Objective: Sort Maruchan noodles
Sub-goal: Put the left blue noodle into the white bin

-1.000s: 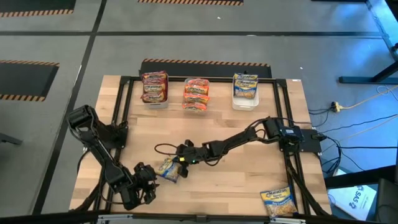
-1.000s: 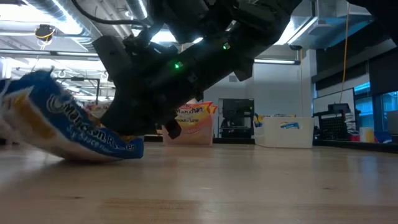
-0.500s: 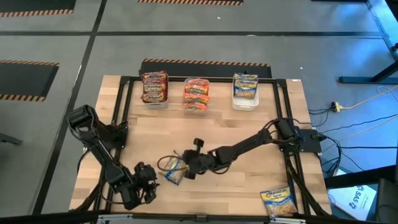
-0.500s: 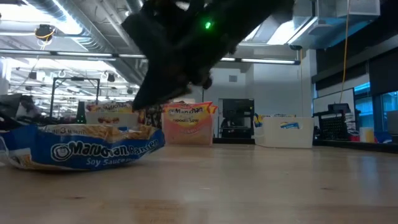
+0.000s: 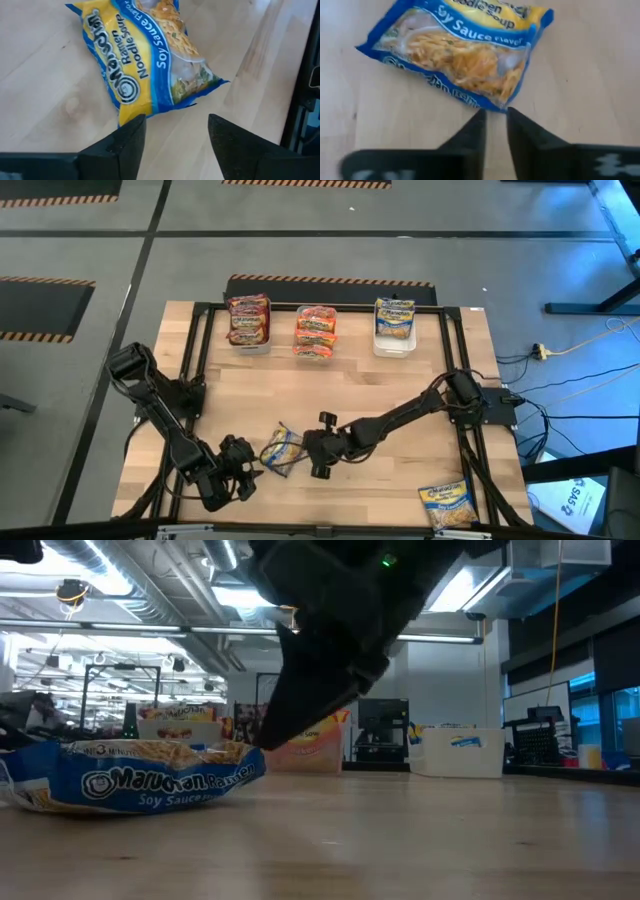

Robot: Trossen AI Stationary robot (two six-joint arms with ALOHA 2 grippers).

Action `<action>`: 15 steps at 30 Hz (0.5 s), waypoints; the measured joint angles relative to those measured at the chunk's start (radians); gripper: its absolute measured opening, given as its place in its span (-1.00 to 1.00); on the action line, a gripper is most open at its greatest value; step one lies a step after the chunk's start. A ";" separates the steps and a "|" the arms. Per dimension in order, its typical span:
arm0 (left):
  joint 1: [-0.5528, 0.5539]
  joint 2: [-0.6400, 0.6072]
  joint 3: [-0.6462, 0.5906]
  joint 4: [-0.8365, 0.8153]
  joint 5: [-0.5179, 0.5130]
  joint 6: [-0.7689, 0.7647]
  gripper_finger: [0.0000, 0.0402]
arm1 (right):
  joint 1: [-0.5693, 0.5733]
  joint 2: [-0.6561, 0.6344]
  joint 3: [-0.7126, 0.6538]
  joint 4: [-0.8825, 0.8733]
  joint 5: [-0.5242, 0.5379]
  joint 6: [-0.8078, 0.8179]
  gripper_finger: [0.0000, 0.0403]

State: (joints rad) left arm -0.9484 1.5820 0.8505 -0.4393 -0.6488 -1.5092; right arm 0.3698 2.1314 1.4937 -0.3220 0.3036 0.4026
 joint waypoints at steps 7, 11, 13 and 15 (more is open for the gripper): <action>-0.002 0.084 0.000 0.105 -0.072 0.056 0.17 | -0.138 -0.001 0.000 0.145 -0.299 -0.033 -0.13; 0.000 0.142 0.000 0.125 -0.185 0.075 0.16 | -0.199 -0.001 0.000 0.190 -0.401 0.003 0.16; 0.001 0.168 0.000 0.139 -0.259 0.068 0.14 | -0.216 0.000 0.000 0.191 -0.401 0.017 0.26; 0.001 0.194 0.000 0.159 -0.274 0.078 0.13 | -0.229 0.015 0.003 0.211 -0.403 0.031 0.33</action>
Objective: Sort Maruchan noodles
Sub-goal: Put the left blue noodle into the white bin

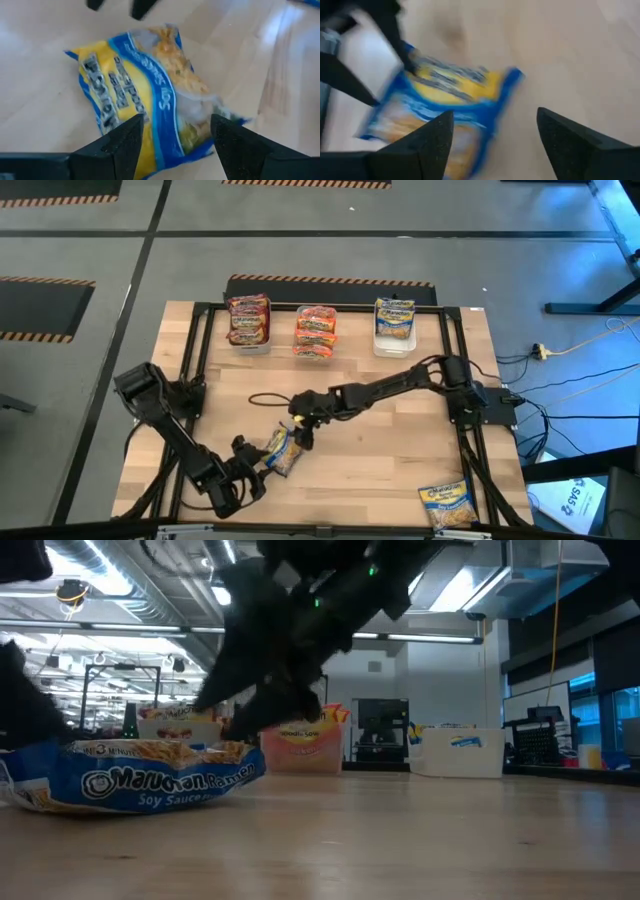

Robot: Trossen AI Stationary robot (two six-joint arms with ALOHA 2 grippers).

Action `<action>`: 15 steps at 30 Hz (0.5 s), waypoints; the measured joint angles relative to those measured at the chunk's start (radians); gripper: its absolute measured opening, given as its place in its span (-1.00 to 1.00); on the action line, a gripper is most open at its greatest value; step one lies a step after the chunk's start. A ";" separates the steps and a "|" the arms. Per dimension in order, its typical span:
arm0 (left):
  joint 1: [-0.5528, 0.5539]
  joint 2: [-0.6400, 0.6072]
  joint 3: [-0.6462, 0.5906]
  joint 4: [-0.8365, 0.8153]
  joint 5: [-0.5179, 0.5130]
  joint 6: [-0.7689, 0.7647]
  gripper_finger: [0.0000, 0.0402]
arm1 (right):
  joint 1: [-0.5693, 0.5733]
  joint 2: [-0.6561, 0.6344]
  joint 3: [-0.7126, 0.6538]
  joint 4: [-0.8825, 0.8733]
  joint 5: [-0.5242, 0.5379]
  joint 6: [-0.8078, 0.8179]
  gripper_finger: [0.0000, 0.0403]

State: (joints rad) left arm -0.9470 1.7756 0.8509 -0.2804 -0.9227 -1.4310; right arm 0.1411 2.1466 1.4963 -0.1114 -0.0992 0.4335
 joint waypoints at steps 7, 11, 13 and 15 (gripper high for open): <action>-0.004 0.096 0.005 0.020 -0.040 0.001 0.12 | 0.003 0.052 -0.002 0.005 -0.008 0.032 0.37; -0.018 0.101 0.003 0.020 -0.041 0.006 0.12 | -0.001 0.051 -0.002 0.010 -0.052 0.037 0.38; -0.030 0.101 0.003 0.018 -0.040 0.006 0.12 | -0.008 0.048 -0.002 0.020 -0.099 0.055 0.38; -0.042 0.101 0.003 0.018 -0.039 0.006 0.12 | -0.019 0.046 -0.002 0.025 -0.130 0.073 0.38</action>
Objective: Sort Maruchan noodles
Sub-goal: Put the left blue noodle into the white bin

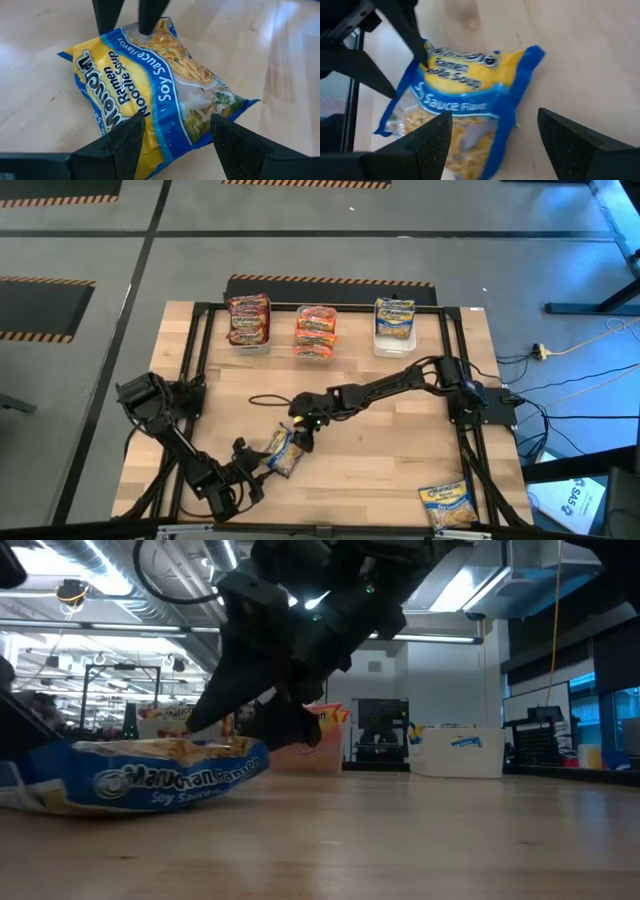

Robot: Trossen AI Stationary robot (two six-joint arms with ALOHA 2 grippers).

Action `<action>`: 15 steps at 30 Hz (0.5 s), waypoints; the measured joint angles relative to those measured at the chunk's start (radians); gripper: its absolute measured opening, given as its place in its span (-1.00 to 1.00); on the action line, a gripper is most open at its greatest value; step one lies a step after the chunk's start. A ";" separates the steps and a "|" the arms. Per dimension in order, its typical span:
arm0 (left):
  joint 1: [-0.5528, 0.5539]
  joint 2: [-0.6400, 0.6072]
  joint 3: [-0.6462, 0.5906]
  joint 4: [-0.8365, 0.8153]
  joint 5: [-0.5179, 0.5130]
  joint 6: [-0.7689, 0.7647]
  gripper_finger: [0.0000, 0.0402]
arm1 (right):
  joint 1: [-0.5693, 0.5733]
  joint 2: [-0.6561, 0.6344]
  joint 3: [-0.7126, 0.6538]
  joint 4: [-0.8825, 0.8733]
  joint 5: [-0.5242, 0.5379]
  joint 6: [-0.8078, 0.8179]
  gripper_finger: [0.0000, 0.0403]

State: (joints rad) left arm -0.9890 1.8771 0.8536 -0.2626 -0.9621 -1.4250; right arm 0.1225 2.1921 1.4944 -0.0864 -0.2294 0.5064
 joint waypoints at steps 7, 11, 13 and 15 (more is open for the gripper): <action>-0.026 0.014 -0.002 0.005 -0.022 -0.002 0.11 | -0.020 0.000 0.000 0.019 -0.053 0.087 0.38; -0.027 0.065 0.000 0.056 -0.068 0.000 0.11 | -0.019 0.021 0.001 0.019 -0.064 0.125 0.38; -0.028 0.079 0.000 0.071 -0.090 0.001 0.11 | -0.018 0.046 0.001 0.031 -0.084 0.143 0.38; -0.028 0.079 -0.001 0.073 -0.091 0.015 0.11 | -0.019 0.056 0.002 0.043 -0.116 0.155 0.38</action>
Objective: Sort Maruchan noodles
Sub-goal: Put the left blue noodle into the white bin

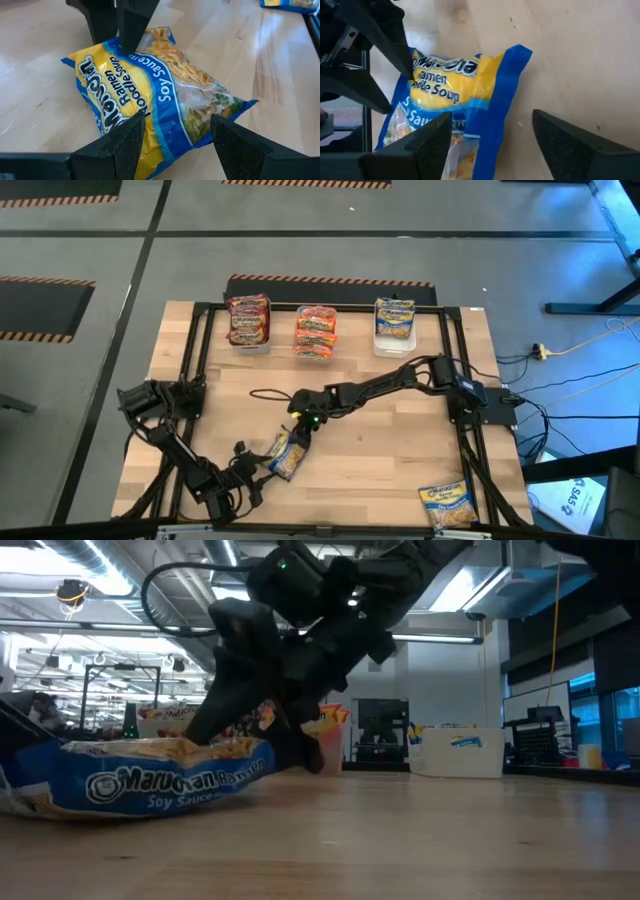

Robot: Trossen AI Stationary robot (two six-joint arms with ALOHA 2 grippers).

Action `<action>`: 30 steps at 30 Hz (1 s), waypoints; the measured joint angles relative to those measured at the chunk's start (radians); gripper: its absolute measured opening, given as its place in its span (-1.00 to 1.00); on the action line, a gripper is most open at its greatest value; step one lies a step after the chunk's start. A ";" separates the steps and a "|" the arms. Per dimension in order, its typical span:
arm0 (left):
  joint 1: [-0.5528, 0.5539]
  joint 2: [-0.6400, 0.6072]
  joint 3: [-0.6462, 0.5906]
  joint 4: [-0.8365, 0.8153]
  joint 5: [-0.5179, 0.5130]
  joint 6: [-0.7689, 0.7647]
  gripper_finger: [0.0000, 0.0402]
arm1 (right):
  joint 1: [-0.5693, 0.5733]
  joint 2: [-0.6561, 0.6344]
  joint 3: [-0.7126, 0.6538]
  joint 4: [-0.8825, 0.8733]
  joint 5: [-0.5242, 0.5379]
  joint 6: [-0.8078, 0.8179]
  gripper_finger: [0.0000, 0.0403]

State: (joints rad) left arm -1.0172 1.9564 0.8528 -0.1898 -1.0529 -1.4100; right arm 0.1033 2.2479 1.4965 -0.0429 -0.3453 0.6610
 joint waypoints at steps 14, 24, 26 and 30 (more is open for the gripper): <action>-0.029 0.039 -0.001 0.000 -0.058 -0.017 0.11 | 0.012 0.054 0.004 0.091 -0.184 0.112 0.38; -0.016 0.046 -0.005 -0.002 -0.002 0.001 0.11 | 0.044 0.101 0.003 0.245 -0.214 0.198 0.36; -0.013 0.043 -0.003 -0.003 0.019 0.000 0.11 | 0.047 0.101 0.002 0.244 -0.227 0.205 0.28; -0.013 0.043 -0.004 -0.003 0.011 0.003 0.11 | 0.049 0.101 0.002 0.237 -0.211 0.212 -0.01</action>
State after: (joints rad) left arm -1.0301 1.9999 0.8490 -0.1924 -1.0423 -1.4075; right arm 0.1524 2.3489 1.4986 0.1945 -0.5560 0.8726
